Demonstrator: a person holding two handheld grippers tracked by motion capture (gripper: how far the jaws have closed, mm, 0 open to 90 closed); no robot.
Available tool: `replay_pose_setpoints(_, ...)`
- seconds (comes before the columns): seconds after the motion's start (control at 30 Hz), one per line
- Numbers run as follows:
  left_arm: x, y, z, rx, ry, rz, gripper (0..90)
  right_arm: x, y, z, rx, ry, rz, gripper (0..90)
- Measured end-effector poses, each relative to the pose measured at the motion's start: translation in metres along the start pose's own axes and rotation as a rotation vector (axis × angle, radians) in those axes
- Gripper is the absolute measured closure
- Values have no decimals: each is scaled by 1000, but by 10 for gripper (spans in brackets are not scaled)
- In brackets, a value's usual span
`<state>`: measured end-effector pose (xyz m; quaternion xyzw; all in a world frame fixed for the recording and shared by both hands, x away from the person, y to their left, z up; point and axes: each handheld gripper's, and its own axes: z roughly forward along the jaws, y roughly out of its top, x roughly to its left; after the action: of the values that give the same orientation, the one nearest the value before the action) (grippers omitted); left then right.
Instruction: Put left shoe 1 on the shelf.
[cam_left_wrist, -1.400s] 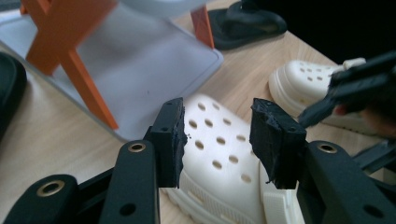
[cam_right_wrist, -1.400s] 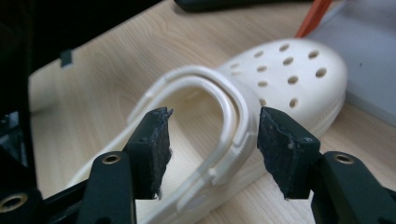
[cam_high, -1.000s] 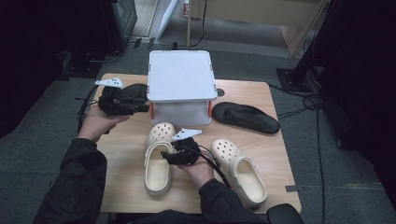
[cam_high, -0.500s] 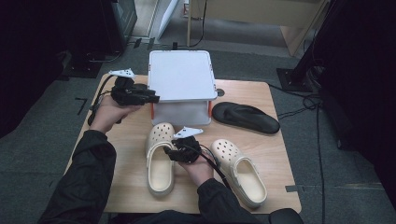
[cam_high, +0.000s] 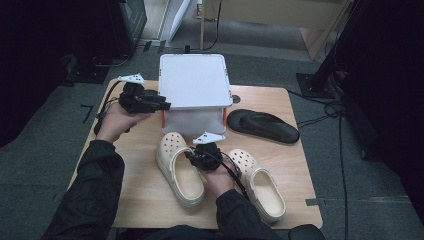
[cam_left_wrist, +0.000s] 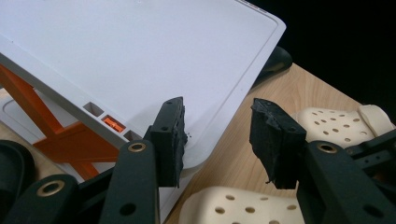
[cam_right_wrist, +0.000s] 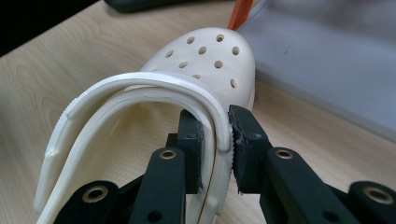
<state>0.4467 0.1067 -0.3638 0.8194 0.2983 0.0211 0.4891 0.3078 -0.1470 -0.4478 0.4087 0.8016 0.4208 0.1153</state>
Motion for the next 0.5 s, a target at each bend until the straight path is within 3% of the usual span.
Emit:
replay_pose_setpoints(0.17,-2,0,0,2,9,5,560,-5,11,-5,-13,-35,-18,761)
replay_pose_setpoints(0.5,-1,0,0,0,2,4,561,-29,33,9,-37,-113,27,759)
